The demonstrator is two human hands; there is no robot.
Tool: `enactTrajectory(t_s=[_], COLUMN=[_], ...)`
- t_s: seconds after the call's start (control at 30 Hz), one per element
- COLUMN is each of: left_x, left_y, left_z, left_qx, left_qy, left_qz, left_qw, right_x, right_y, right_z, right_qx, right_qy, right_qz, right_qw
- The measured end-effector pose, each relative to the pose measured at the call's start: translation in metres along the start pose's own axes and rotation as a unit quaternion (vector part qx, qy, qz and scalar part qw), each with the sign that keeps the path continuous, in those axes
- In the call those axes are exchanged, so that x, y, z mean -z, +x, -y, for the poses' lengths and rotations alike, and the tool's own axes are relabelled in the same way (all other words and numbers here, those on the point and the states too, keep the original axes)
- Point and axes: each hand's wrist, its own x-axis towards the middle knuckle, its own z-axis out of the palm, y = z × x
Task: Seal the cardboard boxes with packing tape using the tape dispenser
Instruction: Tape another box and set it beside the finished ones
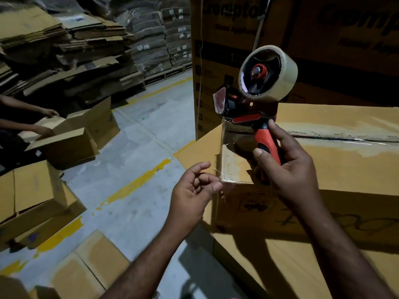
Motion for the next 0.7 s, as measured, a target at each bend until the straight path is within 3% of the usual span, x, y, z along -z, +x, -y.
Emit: enactTrajectory(t_s=[0.13, 0.33, 0.57, 0.7], left_x=[-0.007, -0.013, -0.016, -0.015], left_y=[0.0, -0.005, -0.008, -0.006], left_z=[-0.001, -0.002, -0.021, -0.021], left_qx=[0.007, 0.005, 0.101, 0.011], left_qy=[-0.017, 0.007, 0.029, 0.238], left_qz=[-0.036, -0.028, -0.028, -0.073], left_qw=[0.999, 1.0, 0.994, 0.968], right_x=[0.001, 0.002, 0.002, 0.001], right_y=[-0.001, -0.001, -0.001, -0.002], right_z=[0.0, -0.001, 0.0, 0.0], right_qx=[-0.006, -0.002, 0.008, 0.004], right_qy=[0.0, -0.008, -0.013, -0.014], right_qz=[0.0, 0.004, 0.01, 0.008], right_qw=[1.0, 1.0, 1.0, 1.0])
